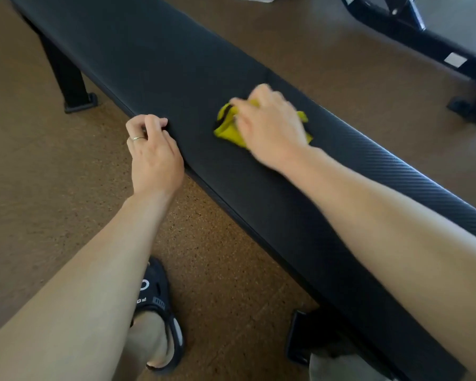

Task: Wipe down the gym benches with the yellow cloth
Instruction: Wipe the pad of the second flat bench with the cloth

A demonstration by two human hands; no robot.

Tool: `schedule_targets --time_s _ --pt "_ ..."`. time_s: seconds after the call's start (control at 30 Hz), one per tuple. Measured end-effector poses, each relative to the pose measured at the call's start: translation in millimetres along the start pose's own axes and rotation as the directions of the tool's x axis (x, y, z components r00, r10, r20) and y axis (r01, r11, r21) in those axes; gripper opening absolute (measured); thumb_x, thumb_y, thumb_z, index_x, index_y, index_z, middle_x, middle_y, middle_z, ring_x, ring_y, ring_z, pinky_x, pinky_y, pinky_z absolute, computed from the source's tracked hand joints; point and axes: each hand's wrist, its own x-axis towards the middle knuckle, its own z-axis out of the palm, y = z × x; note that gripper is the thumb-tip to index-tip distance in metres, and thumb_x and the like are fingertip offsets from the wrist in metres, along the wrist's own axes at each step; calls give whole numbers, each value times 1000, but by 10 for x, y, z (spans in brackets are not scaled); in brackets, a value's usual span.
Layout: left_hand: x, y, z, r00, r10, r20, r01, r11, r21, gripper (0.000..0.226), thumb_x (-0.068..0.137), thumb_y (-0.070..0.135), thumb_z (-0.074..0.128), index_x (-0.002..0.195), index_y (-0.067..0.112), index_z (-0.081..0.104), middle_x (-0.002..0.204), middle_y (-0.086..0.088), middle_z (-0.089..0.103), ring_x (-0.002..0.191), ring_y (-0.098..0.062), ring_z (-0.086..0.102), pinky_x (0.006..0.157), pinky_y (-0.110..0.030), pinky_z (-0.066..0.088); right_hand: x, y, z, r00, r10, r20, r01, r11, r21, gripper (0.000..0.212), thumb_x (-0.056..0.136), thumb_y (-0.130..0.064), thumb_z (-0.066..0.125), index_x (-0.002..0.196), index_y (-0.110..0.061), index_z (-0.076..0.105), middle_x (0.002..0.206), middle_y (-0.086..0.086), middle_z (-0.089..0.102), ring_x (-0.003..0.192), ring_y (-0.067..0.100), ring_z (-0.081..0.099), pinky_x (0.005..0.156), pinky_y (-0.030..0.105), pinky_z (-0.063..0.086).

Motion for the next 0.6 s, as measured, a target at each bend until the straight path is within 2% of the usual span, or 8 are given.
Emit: schedule_targets --time_s 0.1,0.2,0.27,0.33,0.4,0.47,0.53,0.6 --pt "8 30 -1 1000 -13 5 12 999 47 24 108 18 30 127 9 42 143 -12 32 121 -30 43 81 -36 44 36 610 -77 969 246 11 -246 969 -22 45 107 -39 36 147 -23 51 129 13 45 115 37 49 98 46 43" --pt "10 64 7 999 -37 7 36 998 53 24 107 16 30 126 8 42 142 -13 32 121 -31 43 81 -37 42 -68 409 -129 943 331 30 -327 940 -94 43 107 -33 35 142 -14 50 135 17 43 114 39 50 94 46 42" --pt "1 70 3 999 -35 9 34 997 72 24 106 15 31 126 7 42 143 -13 32 121 -32 43 80 -38 44 -415 -16 -165 965 263 7 -260 958 -123 40 104 -30 38 136 -10 51 134 19 45 106 40 54 85 45 44" --pt "-3 76 -6 1000 -14 15 12 995 97 24 105 13 32 126 7 42 143 -13 32 122 -31 42 81 -39 44 -943 -401 -243 993 115 14 -114 991 -66 41 103 -31 40 136 -10 51 123 16 49 93 34 56 75 43 43" --pt "-10 87 -21 1000 -21 20 18 993 115 25 104 12 33 126 7 41 144 -13 32 123 -30 42 82 -39 44 -1341 -553 -324 998 -21 60 19 999 27 46 104 -32 40 143 -10 49 118 11 50 89 26 54 75 40 44" --pt "-9 91 -37 999 -13 32 9 990 137 24 103 12 32 126 8 40 144 -12 31 122 -31 42 81 -42 46 -1356 -435 -345 988 -132 81 129 991 43 47 104 -34 42 146 -14 48 118 9 51 91 24 54 77 40 48" --pt "12 78 -56 998 9 59 -18 986 163 24 104 13 32 126 8 40 144 -13 31 122 -32 42 80 -43 46 -1086 -269 -294 995 -84 55 83 996 18 45 105 -35 43 146 -18 49 118 9 50 96 28 55 82 44 48" --pt "37 50 -71 996 39 76 -53 979 196 24 104 13 33 125 7 40 142 -16 32 120 -36 44 78 -41 43 -651 -104 -209 996 82 39 -82 996 -19 46 107 -35 38 149 -20 47 128 12 48 107 33 53 91 47 44"
